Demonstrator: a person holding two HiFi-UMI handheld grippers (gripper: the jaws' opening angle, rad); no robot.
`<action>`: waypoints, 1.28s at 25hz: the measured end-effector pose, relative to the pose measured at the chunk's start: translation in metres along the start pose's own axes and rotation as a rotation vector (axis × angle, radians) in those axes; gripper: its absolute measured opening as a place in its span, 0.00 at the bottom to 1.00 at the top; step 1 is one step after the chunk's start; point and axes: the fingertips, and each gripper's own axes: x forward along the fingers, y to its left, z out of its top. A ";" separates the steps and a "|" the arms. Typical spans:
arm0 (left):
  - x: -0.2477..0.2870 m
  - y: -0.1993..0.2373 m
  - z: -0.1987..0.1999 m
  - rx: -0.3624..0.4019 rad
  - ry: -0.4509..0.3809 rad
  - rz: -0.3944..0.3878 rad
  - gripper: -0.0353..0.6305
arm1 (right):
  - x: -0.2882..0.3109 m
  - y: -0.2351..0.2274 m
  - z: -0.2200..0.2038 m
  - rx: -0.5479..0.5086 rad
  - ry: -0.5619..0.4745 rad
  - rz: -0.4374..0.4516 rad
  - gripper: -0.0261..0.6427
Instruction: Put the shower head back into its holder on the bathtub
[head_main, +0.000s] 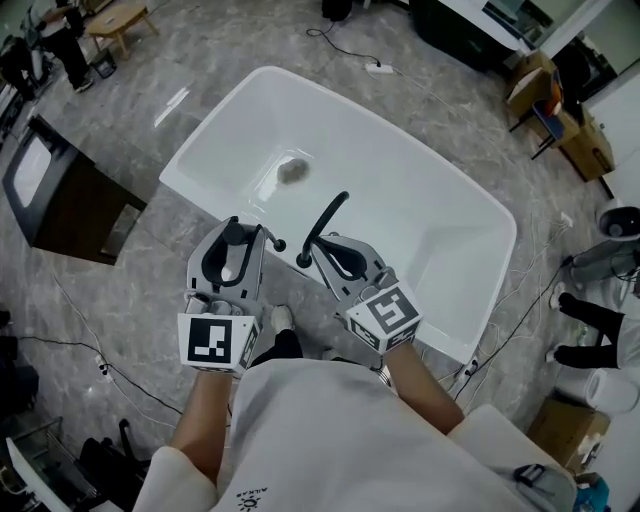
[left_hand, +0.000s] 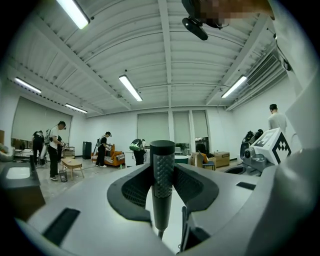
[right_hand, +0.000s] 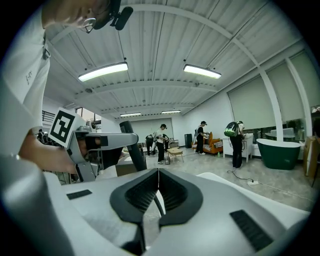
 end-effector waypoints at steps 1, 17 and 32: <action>0.003 0.002 -0.003 -0.004 0.007 -0.010 0.27 | 0.002 -0.002 0.000 0.003 0.002 -0.010 0.07; 0.041 0.021 -0.074 -0.071 0.140 -0.134 0.27 | 0.035 -0.019 -0.025 0.058 0.075 -0.118 0.07; 0.069 0.032 -0.161 -0.116 0.273 -0.121 0.27 | 0.070 -0.036 -0.067 0.080 0.164 -0.053 0.07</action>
